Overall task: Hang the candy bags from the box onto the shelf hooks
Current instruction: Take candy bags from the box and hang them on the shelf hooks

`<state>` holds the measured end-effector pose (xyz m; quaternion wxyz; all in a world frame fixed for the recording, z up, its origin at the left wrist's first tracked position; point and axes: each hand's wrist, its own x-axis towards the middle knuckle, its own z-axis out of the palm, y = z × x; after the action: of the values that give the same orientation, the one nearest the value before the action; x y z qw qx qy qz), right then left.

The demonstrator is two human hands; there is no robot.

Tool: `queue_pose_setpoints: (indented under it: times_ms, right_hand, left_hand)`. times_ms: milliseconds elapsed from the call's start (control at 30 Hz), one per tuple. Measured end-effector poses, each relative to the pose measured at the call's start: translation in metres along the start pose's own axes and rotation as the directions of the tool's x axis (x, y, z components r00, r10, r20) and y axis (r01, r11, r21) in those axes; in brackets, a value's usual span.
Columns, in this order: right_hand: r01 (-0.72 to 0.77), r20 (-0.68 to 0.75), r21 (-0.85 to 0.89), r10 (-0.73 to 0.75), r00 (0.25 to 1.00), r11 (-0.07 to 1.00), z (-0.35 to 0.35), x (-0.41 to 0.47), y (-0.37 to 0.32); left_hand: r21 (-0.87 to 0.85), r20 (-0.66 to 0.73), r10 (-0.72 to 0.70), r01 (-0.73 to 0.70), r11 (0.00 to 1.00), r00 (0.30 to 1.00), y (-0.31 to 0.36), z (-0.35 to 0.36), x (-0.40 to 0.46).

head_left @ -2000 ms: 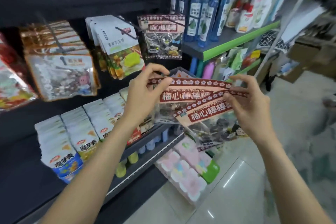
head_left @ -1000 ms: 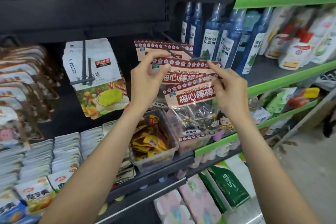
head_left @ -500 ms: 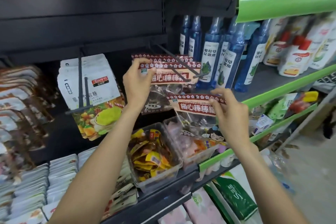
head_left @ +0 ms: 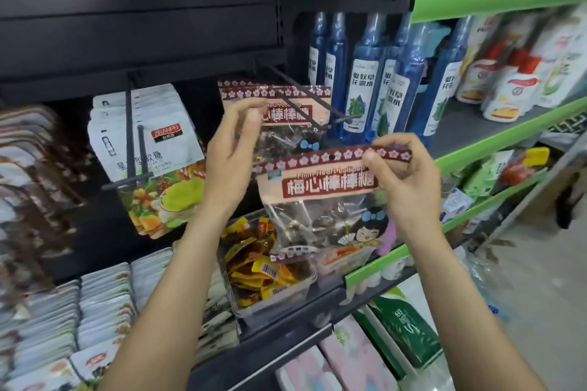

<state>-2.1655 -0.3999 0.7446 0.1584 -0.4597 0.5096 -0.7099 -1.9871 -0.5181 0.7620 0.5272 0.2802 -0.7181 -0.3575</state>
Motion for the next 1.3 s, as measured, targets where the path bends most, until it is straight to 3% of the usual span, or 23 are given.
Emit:
queue_pose_setpoints:
  times_ms: [67,167,367,467,567,667,767,833,933,1100,1300]
  right_hand:
    - [-0.025,-0.043,0.058,0.027,0.999,0.998,0.006,0.006,-0.002]
    - [-0.072,-0.063,0.123,0.081,0.995,0.990,0.016,0.015,-0.002]
    - [-0.218,-0.084,0.288,0.252,0.964,0.933,0.030,0.021,0.003]
    - [-0.299,-0.096,0.383,0.360,0.928,0.874,0.032,0.021,0.009]
    - [-0.306,-0.099,0.342,0.358,0.929,0.889,0.032,0.021,0.010]
    - [-0.263,-0.072,0.303,0.298,0.952,0.916,0.033,0.017,0.007]
    - [-0.196,-0.106,0.212,0.222,0.969,0.957,0.035,0.016,0.013]
    - [-0.065,-0.175,-0.017,0.061,0.983,0.998,0.036,0.017,0.027]
    - [0.131,-0.107,-0.386,-0.185,0.977,0.913,0.045,0.016,0.044]
    - [0.115,0.122,-0.600,-0.051,0.991,0.792,0.070,0.027,0.080]
    - [0.086,0.160,-0.833,0.089,0.983,0.547,0.092,0.052,0.085]
  left_hand:
    - [-0.088,0.126,-0.039,0.051,0.995,0.991,0.014,-0.003,-0.012]
    - [-0.114,0.093,-0.008,0.018,0.993,0.996,0.021,-0.005,-0.020]
    - [0.062,0.042,0.060,-0.063,0.996,0.997,0.018,-0.003,-0.017]
    - [0.108,0.081,0.115,-0.124,0.986,0.990,0.016,0.000,-0.014]
    - [0.164,0.141,0.093,-0.116,0.980,0.986,0.007,0.001,-0.015]
    - [0.171,0.110,0.070,-0.088,0.981,0.991,0.002,0.000,-0.021]
    - [0.194,0.062,0.029,-0.040,0.980,0.998,-0.003,0.001,-0.025]
    - [0.254,0.037,0.018,-0.026,0.967,0.999,-0.008,0.003,-0.023]
    - [0.362,-0.013,0.070,-0.060,0.930,0.997,-0.021,0.005,-0.007]
    - [0.513,-0.097,0.096,-0.032,0.858,0.991,-0.048,0.007,0.037]
    - [0.616,-0.139,0.085,0.019,0.788,0.987,-0.063,0.016,0.059]
